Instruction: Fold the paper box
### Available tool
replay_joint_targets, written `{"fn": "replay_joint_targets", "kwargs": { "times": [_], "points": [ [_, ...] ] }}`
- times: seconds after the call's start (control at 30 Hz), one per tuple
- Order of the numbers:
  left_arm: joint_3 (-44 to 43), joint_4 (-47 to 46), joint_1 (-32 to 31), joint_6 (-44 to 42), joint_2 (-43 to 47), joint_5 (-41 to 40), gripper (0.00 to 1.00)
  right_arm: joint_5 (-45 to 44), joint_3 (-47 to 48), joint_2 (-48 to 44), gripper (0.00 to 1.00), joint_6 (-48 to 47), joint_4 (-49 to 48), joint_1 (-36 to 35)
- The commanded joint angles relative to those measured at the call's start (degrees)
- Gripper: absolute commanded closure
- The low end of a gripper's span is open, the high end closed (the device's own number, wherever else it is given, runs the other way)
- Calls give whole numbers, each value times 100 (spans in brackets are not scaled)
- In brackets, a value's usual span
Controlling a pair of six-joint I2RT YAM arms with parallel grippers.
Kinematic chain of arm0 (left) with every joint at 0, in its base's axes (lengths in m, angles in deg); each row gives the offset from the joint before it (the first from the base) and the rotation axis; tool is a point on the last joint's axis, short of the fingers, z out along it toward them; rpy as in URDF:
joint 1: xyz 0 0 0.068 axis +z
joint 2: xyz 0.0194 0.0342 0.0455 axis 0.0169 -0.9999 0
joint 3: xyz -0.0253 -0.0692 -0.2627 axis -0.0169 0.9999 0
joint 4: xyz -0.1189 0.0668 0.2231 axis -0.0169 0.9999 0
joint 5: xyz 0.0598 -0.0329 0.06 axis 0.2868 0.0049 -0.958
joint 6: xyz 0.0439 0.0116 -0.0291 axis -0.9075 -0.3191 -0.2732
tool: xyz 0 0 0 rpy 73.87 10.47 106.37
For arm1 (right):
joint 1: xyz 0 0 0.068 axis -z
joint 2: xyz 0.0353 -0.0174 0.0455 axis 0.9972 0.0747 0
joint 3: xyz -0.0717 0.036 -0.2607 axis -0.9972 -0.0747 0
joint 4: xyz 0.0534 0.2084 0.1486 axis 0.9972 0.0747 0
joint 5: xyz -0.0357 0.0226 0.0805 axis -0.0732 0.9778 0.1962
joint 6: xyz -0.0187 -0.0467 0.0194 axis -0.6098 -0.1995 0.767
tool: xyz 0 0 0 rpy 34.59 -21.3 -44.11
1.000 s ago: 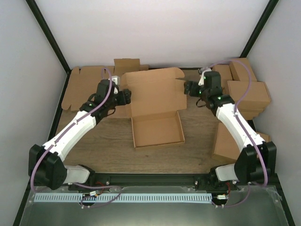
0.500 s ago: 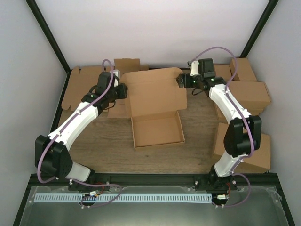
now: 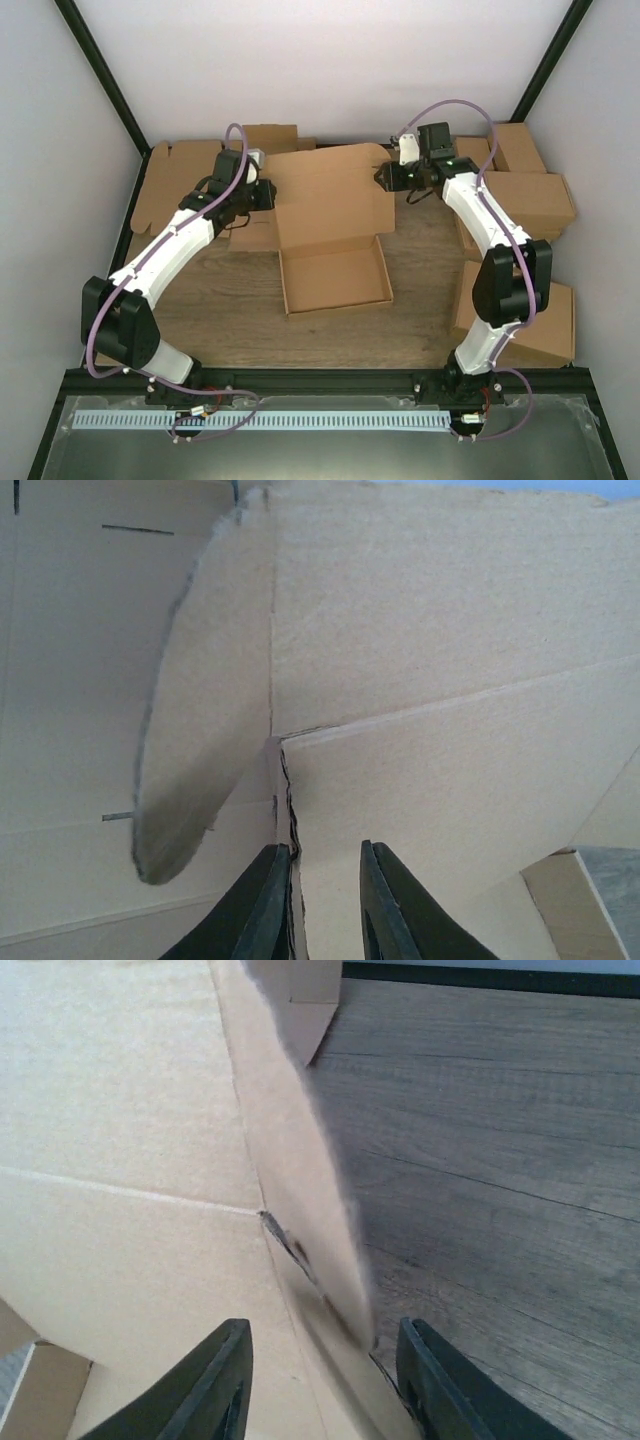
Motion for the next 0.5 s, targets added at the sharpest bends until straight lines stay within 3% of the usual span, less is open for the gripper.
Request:
{"fn": "replay_joint_targets", "kwargs": {
  "times": [0.0, 0.03, 0.1, 0.13, 0.27, 0.33, 0.47],
  "points": [
    [-173, 144, 9, -118, 49, 62, 70, 395, 126, -386, 62, -11, 116, 21],
    [-178, 189, 14, -136, 68, 7, 55, 380, 108, -423, 64, -11, 128, 14],
    [-172, 271, 14, -179, 122, -168, 43, 320, 88, -471, 67, -11, 143, 0],
    [-151, 281, 9, -210, 150, -231, 45, 297, 79, -486, 71, -11, 152, -6],
    [-137, 292, 11, -280, 203, -216, 72, 231, 66, -515, 78, 1, 186, -64],
    [-143, 298, 4, -296, 229, -181, 92, 113, 75, -539, 83, 24, 228, -138],
    [-106, 224, -103, -300, 349, -268, 96, -364, -56, -724, 90, 263, 139, -468]
  ]
}}
